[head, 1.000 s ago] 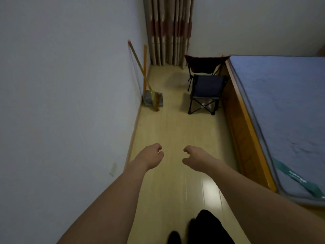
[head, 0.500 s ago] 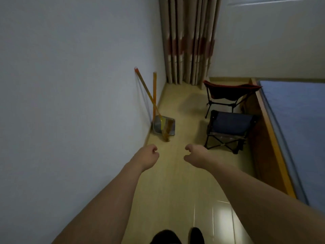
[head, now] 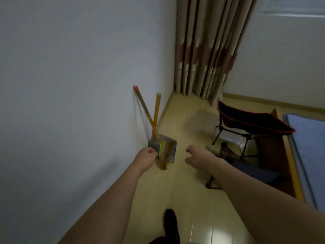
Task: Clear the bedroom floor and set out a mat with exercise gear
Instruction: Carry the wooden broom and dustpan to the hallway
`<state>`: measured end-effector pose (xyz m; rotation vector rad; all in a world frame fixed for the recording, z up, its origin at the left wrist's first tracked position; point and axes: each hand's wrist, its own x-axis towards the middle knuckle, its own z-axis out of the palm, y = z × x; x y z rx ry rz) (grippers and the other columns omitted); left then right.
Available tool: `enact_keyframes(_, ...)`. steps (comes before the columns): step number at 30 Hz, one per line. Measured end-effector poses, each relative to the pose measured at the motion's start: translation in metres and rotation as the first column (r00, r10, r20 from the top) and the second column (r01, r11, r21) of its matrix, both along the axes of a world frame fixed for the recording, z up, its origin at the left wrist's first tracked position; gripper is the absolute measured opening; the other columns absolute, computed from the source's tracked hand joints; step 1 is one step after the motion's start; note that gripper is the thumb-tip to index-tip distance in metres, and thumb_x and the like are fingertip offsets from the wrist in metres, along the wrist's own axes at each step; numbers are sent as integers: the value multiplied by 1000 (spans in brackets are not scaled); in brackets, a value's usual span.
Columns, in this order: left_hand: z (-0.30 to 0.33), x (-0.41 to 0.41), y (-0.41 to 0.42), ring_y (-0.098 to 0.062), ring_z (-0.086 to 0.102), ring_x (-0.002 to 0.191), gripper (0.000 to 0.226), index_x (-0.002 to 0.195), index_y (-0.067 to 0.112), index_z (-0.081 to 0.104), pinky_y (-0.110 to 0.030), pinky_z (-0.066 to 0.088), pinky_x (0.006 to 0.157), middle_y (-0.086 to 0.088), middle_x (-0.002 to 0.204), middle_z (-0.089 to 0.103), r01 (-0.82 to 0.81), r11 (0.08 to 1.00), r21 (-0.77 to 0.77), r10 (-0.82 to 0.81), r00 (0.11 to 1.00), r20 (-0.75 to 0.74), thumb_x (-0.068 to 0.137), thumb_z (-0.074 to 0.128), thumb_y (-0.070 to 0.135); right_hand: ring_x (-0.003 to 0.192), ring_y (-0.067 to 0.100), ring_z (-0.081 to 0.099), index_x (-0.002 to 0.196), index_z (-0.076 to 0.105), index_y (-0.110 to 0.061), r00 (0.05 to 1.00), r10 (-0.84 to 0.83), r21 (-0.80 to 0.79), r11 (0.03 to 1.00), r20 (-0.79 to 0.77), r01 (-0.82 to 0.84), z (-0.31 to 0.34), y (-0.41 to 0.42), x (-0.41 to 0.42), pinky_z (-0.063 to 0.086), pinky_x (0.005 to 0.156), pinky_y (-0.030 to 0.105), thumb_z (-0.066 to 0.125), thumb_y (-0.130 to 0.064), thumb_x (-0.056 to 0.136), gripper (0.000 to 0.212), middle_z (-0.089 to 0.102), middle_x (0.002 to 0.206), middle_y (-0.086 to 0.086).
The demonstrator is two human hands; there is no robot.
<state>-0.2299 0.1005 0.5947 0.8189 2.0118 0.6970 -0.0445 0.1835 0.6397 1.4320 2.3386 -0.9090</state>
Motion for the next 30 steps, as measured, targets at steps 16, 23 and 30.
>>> enact_keyframes(16,-1,-125,289,-24,61,101,14,102,17,59,-39,51,94,-3,104,60,-370,929,-9,370,929,34,98,48,25,129,25,46,144,37,-19,964,261,99,962,-58,-255,-6,341,-181,42,101,34,50,-23,95,51,44,145,6)
enact_keyframes(23,-24,-149,357,-25,60,90,12,93,14,56,-37,50,81,-9,96,60,-487,864,-130,498,865,68,97,52,25,124,26,49,140,37,-21,880,474,32,880,15,-475,-31,439,-256,45,99,36,54,-25,92,51,45,139,5)
enact_keyframes(30,-80,-199,408,-25,61,93,14,101,12,58,-37,53,81,-9,102,61,-648,722,-244,689,705,168,96,54,24,108,24,57,132,41,-23,770,635,-6,772,64,-636,-80,469,-318,50,87,35,46,-29,96,37,50,125,4)
